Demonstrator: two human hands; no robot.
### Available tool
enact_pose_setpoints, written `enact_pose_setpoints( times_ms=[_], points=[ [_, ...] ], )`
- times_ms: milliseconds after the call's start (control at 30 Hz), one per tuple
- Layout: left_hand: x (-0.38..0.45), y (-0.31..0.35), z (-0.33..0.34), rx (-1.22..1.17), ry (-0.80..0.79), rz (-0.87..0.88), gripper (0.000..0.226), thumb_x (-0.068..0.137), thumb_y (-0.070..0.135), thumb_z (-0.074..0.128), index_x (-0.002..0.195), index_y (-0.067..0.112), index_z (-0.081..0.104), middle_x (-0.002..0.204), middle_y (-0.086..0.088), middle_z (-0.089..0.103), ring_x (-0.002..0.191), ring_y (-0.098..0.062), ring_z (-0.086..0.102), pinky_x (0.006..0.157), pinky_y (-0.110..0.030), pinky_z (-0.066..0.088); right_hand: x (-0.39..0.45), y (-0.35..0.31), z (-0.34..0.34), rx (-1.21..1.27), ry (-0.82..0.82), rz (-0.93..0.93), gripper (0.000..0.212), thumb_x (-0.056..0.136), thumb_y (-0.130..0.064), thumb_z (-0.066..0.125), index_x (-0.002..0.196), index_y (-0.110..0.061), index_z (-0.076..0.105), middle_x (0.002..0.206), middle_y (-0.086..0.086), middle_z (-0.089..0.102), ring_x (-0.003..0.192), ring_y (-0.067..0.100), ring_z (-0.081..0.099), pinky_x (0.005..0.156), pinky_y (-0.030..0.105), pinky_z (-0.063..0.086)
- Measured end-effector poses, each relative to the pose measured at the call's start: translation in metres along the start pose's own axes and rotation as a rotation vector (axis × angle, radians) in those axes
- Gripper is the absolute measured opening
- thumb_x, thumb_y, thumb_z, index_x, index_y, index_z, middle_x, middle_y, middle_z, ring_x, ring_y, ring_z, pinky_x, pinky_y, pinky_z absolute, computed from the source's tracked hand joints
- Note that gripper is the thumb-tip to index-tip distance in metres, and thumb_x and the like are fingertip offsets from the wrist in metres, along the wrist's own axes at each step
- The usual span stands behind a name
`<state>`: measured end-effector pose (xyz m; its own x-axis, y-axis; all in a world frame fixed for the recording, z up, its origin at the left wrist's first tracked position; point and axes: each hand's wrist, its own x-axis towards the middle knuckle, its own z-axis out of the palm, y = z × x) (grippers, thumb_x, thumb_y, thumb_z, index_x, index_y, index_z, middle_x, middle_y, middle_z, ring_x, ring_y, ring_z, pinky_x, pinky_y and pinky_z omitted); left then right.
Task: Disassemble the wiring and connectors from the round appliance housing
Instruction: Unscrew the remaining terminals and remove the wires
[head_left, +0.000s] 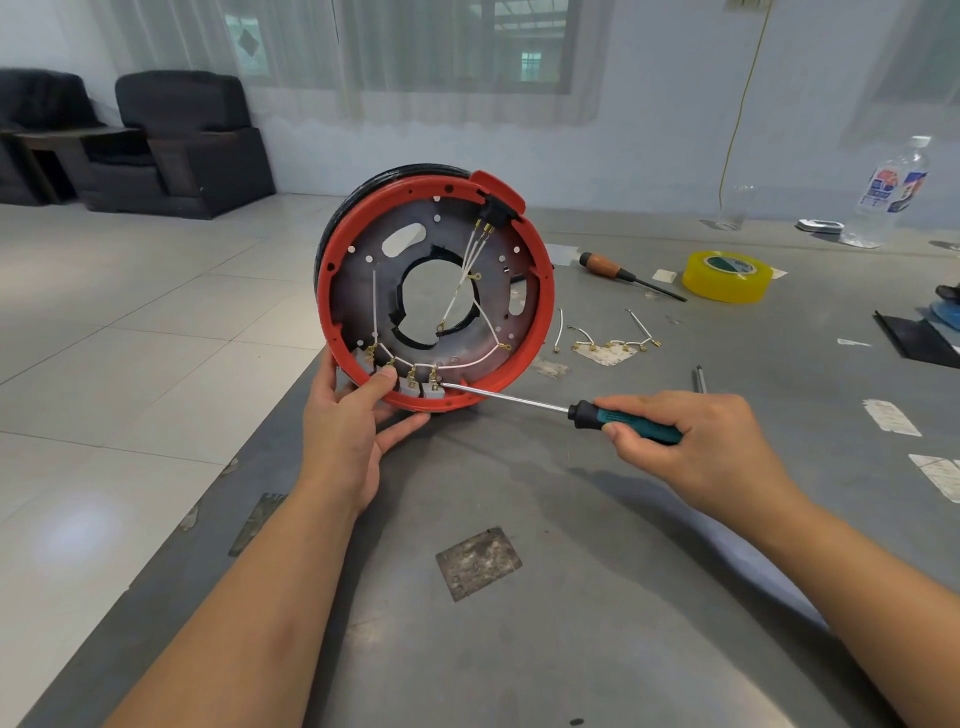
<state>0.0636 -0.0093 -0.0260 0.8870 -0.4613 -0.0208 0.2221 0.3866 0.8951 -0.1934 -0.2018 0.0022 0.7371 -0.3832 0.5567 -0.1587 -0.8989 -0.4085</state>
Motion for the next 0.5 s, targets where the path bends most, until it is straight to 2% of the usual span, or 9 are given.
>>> enact_pose_setpoints(
  times_ms=[133, 233, 300, 400, 500],
  points=[
    [0.0006, 0.0013, 0.0, -0.014, 0.014, -0.036, 0.06, 0.102, 0.004, 0.065, 0.154, 0.025, 0.046, 0.114, -0.007, 0.08, 0.098, -0.037, 0.079, 0.08, -0.058, 0.065, -0.0006, -0.0009, -0.0001, -0.026, -0.018, -0.018, 0.03, 0.087, -0.031, 0.073, 0.116, -0.033, 0.077, 0.081, -0.013, 0.072, 0.074, 0.009, 0.064, 0.064, 0.014, 0.046],
    [0.0004, 0.0017, 0.0, -0.012, 0.012, -0.049, 0.055, 0.102, 0.005, 0.064, 0.153, 0.022, 0.048, 0.118, -0.008, 0.078, 0.099, -0.036, 0.079, 0.081, -0.06, 0.065, 0.0, -0.001, -0.0015, -0.05, -0.009, -0.042, 0.03, 0.087, -0.032, 0.073, 0.116, -0.032, 0.077, 0.078, -0.013, 0.07, 0.069, 0.01, 0.064, 0.062, 0.029, 0.054],
    [0.0003, 0.0012, -0.0004, -0.007, 0.001, -0.045, 0.052, 0.102, 0.005, 0.064, 0.15, 0.021, 0.051, 0.12, -0.008, 0.078, 0.1, -0.036, 0.079, 0.079, -0.058, 0.065, 0.0006, -0.0007, -0.003, -0.064, -0.008, -0.066, 0.03, 0.087, -0.032, 0.072, 0.116, -0.03, 0.077, 0.079, -0.011, 0.071, 0.068, 0.011, 0.064, 0.061, 0.034, 0.056],
    [0.0015, -0.0005, -0.0014, -0.005, 0.004, -0.046, 0.048, 0.101, 0.004, 0.065, 0.145, 0.021, 0.055, 0.122, -0.008, 0.076, 0.1, -0.036, 0.079, 0.076, -0.056, 0.066, 0.0012, -0.0004, -0.0047, -0.066, -0.015, -0.081, 0.033, 0.087, -0.037, 0.068, 0.117, -0.029, 0.077, 0.08, -0.01, 0.072, 0.068, 0.011, 0.064, 0.061, 0.033, 0.056],
    [0.0023, -0.0012, -0.0025, 0.009, -0.003, -0.037, 0.046, 0.101, 0.003, 0.065, 0.142, 0.021, 0.058, 0.115, -0.004, 0.079, 0.099, -0.034, 0.079, 0.074, -0.053, 0.066, 0.0013, 0.0003, -0.0043, -0.092, -0.018, -0.098, 0.03, 0.087, -0.033, 0.071, 0.117, -0.028, 0.078, 0.077, -0.015, 0.068, 0.065, 0.008, 0.06, 0.061, 0.021, 0.052]
  ],
)
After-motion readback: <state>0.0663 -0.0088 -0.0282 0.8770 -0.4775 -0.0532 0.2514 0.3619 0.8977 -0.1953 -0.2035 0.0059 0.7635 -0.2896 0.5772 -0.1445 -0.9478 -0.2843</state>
